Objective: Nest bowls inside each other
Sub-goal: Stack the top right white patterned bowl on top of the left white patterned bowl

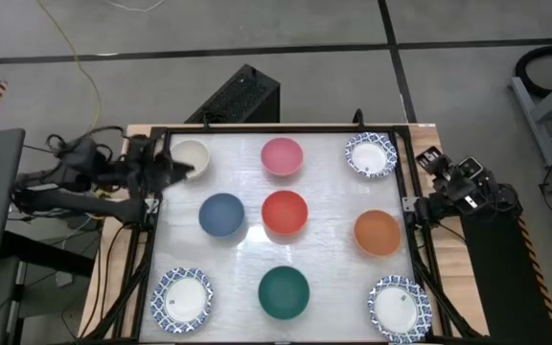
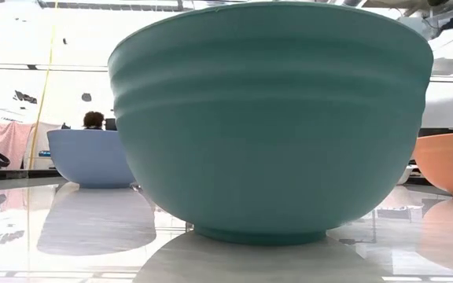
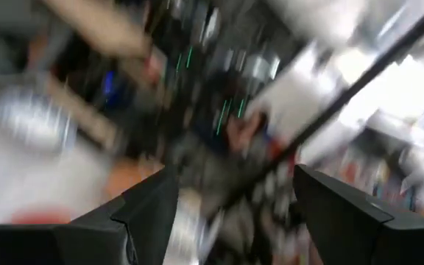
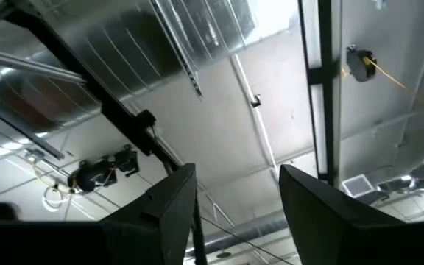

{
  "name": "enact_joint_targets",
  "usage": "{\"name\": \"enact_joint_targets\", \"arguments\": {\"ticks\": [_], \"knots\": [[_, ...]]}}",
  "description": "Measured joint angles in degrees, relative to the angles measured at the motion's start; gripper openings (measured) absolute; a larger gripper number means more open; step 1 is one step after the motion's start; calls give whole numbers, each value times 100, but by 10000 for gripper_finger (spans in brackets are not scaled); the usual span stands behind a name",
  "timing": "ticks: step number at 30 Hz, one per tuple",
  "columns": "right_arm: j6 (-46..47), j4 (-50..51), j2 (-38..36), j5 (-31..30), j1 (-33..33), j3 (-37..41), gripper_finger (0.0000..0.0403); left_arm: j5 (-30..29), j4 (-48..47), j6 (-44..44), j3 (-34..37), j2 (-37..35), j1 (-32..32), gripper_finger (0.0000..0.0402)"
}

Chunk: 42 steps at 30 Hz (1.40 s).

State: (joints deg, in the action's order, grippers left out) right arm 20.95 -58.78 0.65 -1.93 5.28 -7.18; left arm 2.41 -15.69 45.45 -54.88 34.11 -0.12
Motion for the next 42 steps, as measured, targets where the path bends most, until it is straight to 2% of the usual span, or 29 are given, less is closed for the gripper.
{"name": "enact_joint_targets", "arguments": {"ticks": [4,6,8,11,16,22,27,31,39,42], "knots": [[-2,395,2,-322,0,-2,218,1135,-1797,363,-666,621,-2,257],[2,882,2,-724,0,-16,218,1827,-2537,573,-885,924,-6,257],[140,1718,6,-1152,-1,-132,218,2435,-3125,784,-1005,1188,-70,257],[614,3461,105,-1608,-2,-612,218,2896,-3576,874,-1040,1456,-326,257],[1188,6160,908,-1628,-2,-1966,218,2828,-4002,768,-1042,1718,-949,257],[962,8031,2369,-1628,-2,-3678,218,2397,-4360,973,-1048,1847,-1748,257],[1274,10543,3666,-2556,-119,-5015,218,1543,-4318,1319,-1047,1875,-2125,257],[1450,12208,4675,-2730,-326,-5660,218,1022,-4170,1613,-1048,1873,-2163,257],[788,13105,6716,-2617,-686,-5761,218,873,-3623,1540,-1046,1869,-2164,257],[607,13264,7217,-2650,-867,-5770,218,760,-3459,1528,-1046,1869,-2164,257]]}}
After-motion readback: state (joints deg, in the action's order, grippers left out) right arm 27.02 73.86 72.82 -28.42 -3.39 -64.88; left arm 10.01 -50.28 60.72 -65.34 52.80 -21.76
